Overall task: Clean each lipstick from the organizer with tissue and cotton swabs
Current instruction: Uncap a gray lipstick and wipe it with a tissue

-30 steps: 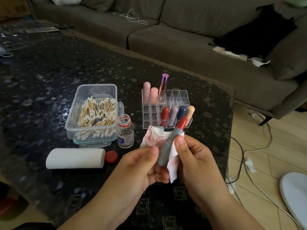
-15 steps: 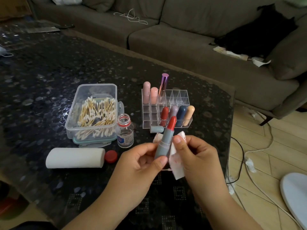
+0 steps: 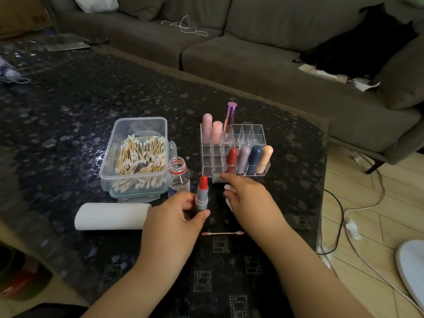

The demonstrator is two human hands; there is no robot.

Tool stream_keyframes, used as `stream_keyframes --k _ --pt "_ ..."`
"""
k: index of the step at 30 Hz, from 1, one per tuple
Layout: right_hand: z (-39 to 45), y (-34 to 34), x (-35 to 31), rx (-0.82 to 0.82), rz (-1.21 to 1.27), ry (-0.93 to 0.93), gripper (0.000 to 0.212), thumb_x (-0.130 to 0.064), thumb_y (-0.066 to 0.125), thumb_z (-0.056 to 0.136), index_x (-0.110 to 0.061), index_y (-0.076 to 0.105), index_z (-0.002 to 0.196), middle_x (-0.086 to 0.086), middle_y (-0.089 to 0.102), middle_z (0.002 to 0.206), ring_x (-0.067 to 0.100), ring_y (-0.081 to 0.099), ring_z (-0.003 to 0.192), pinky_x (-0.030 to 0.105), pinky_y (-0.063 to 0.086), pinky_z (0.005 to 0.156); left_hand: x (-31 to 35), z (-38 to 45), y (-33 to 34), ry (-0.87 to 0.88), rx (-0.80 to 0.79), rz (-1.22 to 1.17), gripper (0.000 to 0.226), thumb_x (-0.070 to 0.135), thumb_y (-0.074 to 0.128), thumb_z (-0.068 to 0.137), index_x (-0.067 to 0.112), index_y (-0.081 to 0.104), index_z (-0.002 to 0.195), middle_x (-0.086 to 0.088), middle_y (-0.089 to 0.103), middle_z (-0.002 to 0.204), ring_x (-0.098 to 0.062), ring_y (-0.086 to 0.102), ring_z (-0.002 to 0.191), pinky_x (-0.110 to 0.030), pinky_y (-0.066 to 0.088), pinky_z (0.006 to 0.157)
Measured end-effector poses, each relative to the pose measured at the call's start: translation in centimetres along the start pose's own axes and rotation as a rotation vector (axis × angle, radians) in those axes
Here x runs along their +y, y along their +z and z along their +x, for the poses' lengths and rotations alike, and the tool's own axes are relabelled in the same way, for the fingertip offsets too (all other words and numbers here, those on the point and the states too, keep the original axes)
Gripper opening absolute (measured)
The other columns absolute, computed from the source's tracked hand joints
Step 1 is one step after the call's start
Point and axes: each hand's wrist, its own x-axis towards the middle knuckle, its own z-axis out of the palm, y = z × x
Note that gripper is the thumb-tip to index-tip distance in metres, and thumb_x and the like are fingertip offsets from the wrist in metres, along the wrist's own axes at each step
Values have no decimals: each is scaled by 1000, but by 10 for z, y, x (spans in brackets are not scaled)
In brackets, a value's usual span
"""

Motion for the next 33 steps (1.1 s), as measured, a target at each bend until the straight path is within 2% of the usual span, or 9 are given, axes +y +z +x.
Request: stream_keyframes --k 2,9,13,18,20,23,26,30,33 --pt "7 6 0 -19 4 27 44 -19 50 97 -27 41 140 5 56 127 19 55 112 27 46 92 -2 0 0 1 1 54 20 30 77 75 28 69 93 15 70 84 -2 62 72 -32 53 76" --pt "22 7 0 -68 29 114 31 -22 50 97 -19 44 127 10 62 113 24 60 99 31 49 82 -2 1 1 -15 -28 95 22 31 75 76 30 65 95 13 69 88 -7 63 84 -36 49 84" --pt "23 5 1 -112 6 134 35 -25 51 97 -23 46 131 7 60 121 22 57 108 29 46 88 -2 2 2 4 -34 137 18 33 74 76 30 63 90 13 68 85 -9 61 81 -29 43 84" --pt "13 -5 5 -133 90 111 27 -27 50 97 -27 47 124 1 62 114 15 58 98 22 45 80 -4 5 2 16 -62 160 16 36 74 77 29 65 89 14 62 83 -3 56 75 -23 45 76" --pt "7 -13 6 -145 182 91 25 -28 51 97 -29 48 121 -5 61 103 7 55 88 14 42 72 -3 6 2 21 -72 181 16 38 73 77 31 63 87 15 59 82 -1 52 71 -9 37 68" --pt "-5 -26 7 -171 270 34 20 -29 52 96 -34 49 115 -17 54 81 -3 52 74 7 40 61 -3 7 4 45 -61 221 18 41 72 78 32 57 84 17 53 79 2 46 68 -1 30 69" --pt "-16 -33 9 -189 303 -3 17 -29 53 95 -37 49 110 -18 53 75 -9 53 72 4 39 64 -4 7 6 56 -49 242 19 41 71 79 32 54 83 17 51 78 3 45 67 -1 29 69" --pt "-28 -39 11 -202 313 -28 19 -27 53 95 -41 47 107 -20 55 76 -17 51 75 3 39 67 -5 5 7 59 -33 276 21 43 70 79 31 54 86 16 53 80 0 47 68 -9 29 56" --pt "-35 -42 14 -216 313 -32 20 -27 53 96 -42 45 107 -20 54 78 -17 50 75 3 39 67 -3 6 7 68 -24 283 21 43 70 79 32 53 86 16 54 80 -1 48 70 -10 25 55"
